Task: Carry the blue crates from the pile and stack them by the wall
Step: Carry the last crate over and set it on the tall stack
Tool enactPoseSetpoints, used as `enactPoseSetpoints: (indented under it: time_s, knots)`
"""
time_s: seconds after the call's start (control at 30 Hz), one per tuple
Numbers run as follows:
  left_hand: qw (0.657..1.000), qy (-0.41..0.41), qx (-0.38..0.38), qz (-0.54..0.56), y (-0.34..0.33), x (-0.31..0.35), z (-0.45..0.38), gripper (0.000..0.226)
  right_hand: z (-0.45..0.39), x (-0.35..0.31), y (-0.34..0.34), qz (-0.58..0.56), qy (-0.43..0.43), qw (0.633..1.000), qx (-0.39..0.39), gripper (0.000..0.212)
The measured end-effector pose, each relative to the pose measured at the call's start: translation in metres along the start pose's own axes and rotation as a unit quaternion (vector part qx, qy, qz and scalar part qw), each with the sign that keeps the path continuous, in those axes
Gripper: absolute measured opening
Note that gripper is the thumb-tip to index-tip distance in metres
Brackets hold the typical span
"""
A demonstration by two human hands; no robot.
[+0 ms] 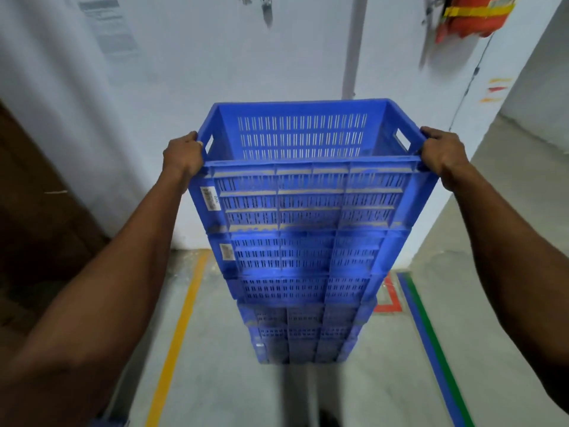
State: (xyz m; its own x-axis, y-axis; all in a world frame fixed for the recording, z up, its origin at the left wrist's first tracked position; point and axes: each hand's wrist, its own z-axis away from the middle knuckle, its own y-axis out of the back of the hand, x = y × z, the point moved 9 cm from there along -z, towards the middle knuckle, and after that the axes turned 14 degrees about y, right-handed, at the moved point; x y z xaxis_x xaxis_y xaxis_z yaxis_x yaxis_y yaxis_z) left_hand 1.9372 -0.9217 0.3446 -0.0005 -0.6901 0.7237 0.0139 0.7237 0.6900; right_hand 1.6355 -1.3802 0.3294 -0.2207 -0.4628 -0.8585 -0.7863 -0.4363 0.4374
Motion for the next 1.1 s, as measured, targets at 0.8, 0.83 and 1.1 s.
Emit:
enactPoseSetpoints:
  time_s: [0.8,0.83,1.1]
  knots:
    - [0.995,-0.022,0.035,-0.088,-0.010,0.013,-0.005,0.029,0.001,0.008,0.014,0.037,0.009,0.999,0.010,0.061]
    - [0.995,-0.024,0.038,-0.089,-0.014,0.015,0.000,0.030,-0.005,0.010,0.017,0.044,0.001,0.999,-0.002,0.060]
    - [0.999,0.035,-0.004,0.024,-0.006,-0.003,-0.006,0.040,0.005,0.001,0.009,0.036,0.025,0.999,0.014,0.056]
